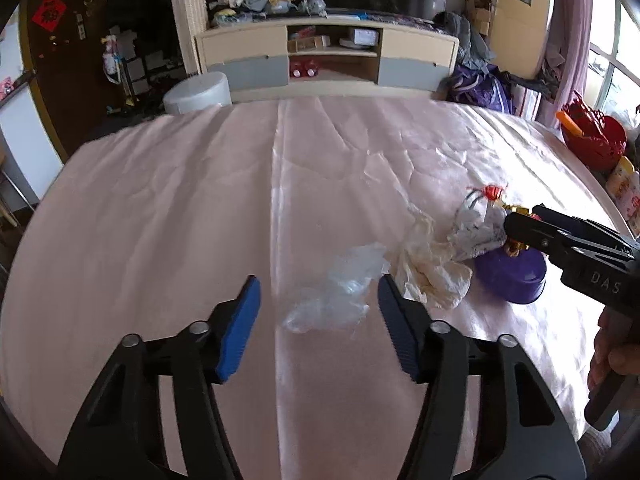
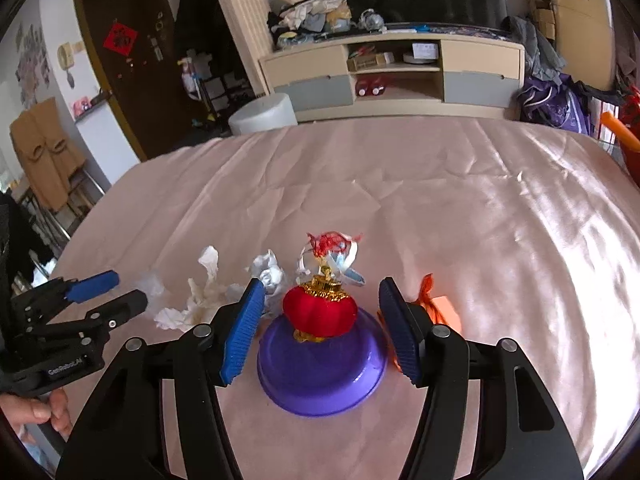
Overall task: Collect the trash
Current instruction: 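Grasp the clear plastic bag with the left tool while the right tool grasps the red lantern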
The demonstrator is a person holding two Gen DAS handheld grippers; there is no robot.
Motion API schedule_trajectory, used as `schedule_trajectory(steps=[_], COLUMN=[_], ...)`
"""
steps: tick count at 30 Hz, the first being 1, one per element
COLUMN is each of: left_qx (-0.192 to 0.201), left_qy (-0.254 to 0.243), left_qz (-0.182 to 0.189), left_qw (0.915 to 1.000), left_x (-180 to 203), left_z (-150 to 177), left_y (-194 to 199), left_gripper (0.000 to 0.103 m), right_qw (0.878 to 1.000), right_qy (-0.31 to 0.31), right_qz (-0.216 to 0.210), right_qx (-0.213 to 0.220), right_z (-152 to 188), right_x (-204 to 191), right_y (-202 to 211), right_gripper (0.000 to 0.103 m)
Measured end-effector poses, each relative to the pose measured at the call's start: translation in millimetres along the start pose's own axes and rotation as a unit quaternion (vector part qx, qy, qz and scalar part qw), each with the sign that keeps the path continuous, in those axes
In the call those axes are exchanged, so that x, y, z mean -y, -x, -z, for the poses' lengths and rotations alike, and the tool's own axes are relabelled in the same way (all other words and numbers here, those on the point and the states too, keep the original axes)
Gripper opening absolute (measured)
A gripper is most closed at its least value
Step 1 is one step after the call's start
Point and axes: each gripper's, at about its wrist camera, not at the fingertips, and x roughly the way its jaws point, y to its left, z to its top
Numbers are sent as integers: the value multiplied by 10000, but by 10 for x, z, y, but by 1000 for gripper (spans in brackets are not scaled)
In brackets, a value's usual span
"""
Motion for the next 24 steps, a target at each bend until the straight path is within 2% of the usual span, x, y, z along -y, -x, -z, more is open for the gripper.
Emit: schedule_trajectory(steps=[2,4,5,16,24], left_qx=[-110,-183,-177,182,497], left_qy=[-5,-22,-39,-149,-362], left_qz=[73,123,113,-86,-140], left_qw=[9999,9998,9998,9997,9980], left_x=[7,23,30,102,317], left_z=[21,49,56,117,337], left_y=[-69,-115,-112,405,1011], left_gripper=[38,31,29,25,25], right_qw=[10000,9999,9999,9993,9974], right_qy=[18,44,57,201,245], right_qz=[-24,-47,-50,-84,-111], right_qx=[-89,-85,-69,292,664], right_z=[21,41,43,64,187], right_x=[-7,-16,-23,-90,-157], right_y=[-57,-57,-38,499,1188], right_gripper=[48,39,38,38,38])
